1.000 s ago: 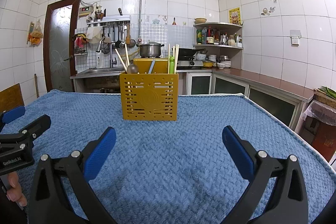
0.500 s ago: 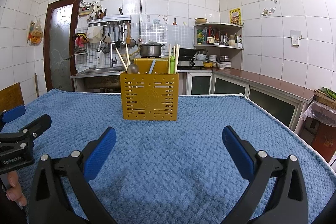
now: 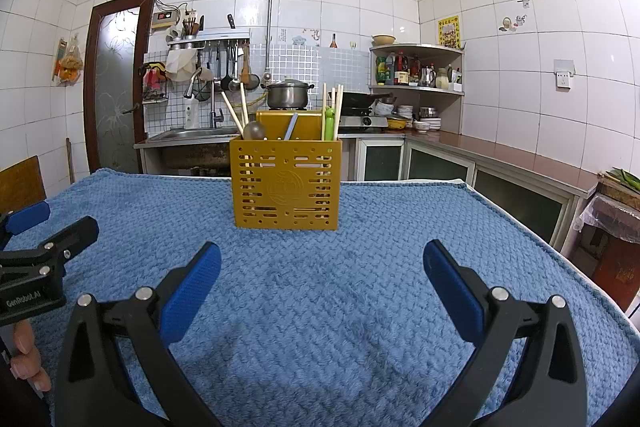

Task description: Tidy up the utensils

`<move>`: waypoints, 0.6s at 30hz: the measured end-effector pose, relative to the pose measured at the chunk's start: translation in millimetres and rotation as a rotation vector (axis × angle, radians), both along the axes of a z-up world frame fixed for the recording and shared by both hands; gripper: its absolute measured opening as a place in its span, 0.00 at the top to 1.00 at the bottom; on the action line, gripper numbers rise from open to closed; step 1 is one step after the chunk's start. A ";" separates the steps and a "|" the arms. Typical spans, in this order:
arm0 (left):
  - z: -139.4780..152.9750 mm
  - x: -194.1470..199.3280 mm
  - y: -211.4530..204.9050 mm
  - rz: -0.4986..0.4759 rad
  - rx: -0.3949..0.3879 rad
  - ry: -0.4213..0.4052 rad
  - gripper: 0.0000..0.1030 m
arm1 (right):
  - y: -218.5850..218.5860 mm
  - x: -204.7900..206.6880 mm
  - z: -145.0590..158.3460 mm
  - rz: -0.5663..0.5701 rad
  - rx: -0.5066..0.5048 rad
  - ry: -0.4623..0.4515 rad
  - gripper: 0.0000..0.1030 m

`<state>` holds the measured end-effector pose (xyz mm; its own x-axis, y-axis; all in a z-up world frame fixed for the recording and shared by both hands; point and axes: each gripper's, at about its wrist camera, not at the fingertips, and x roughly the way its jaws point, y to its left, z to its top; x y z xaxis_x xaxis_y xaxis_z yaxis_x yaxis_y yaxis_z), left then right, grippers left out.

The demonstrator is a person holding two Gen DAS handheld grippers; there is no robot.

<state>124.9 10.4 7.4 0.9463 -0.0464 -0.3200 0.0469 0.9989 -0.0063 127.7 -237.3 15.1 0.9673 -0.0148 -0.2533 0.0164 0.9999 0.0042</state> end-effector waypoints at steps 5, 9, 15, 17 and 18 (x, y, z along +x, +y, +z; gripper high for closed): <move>-0.1 -3.0 -2.5 0.003 0.008 -0.012 0.05 | -0.1 0.2 0.4 0.000 0.001 0.000 0.04; 0.1 -4.1 -3.4 0.003 0.010 -0.016 0.05 | -0.3 0.2 0.5 0.000 0.000 -0.001 0.04; 0.1 -4.7 -3.7 0.003 0.010 -0.016 0.05 | -0.6 0.1 0.6 0.001 -0.001 -0.001 0.04; 0.1 -4.7 -3.6 0.004 0.009 -0.016 0.05 | -0.6 0.3 0.7 0.001 -0.001 0.000 0.04; 0.1 -4.8 -3.7 0.004 0.009 -0.016 0.05 | -0.3 0.3 1.0 0.001 -0.002 0.000 0.04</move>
